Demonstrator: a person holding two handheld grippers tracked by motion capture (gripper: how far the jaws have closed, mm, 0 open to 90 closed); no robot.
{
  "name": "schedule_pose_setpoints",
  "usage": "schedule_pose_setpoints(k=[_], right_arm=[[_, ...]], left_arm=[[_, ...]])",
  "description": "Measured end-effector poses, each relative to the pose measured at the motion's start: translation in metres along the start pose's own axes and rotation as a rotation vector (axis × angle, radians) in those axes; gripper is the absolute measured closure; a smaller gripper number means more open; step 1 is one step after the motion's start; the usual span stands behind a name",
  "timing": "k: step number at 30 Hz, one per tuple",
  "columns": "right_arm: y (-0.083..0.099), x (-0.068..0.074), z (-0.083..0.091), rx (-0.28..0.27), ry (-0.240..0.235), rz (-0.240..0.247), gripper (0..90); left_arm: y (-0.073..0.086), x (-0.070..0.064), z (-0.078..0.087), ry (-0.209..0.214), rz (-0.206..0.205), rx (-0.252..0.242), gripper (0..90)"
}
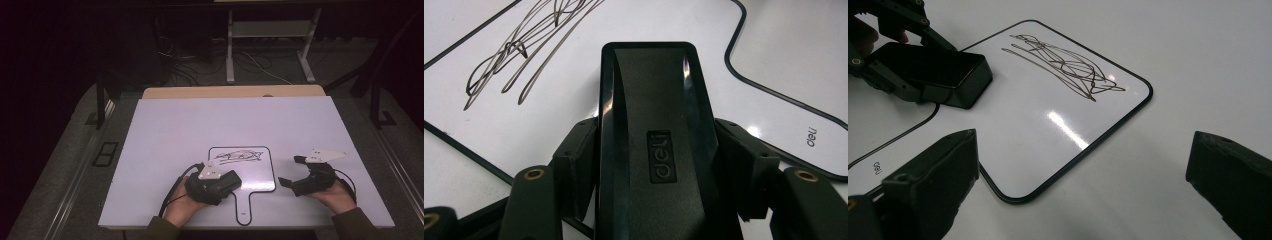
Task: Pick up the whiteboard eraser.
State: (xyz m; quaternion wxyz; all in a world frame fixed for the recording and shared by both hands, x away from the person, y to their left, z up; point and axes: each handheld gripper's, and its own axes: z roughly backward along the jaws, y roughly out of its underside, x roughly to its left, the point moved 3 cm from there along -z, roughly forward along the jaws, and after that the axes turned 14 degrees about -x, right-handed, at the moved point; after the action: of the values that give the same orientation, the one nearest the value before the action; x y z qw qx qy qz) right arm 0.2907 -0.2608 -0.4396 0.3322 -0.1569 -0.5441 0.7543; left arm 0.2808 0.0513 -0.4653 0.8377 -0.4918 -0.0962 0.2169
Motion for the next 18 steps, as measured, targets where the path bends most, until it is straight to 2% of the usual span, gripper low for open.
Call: schedule_pose_setpoints(k=[8, 14, 18], right_arm=[[-0.0003, -0.0006, 0.0004, -0.004, -0.001, 0.001, 0.0], [-0.0003, -0.0010, 0.0003, -0.008, 0.004, 0.003, 0.0], [0.0014, -0.0009, -0.0004, -0.012, 0.003, 0.004, 0.0]], left_arm=[[-0.0012, 0.0011, 0.0008, 0.008, 0.022, 0.017, 38.8], [-0.0024, 0.0024, 0.0011, 0.012, 0.024, 0.031, 39.3], [-0.0033, 0.0047, 0.0015, 0.034, 0.043, 0.032, 39.4]])
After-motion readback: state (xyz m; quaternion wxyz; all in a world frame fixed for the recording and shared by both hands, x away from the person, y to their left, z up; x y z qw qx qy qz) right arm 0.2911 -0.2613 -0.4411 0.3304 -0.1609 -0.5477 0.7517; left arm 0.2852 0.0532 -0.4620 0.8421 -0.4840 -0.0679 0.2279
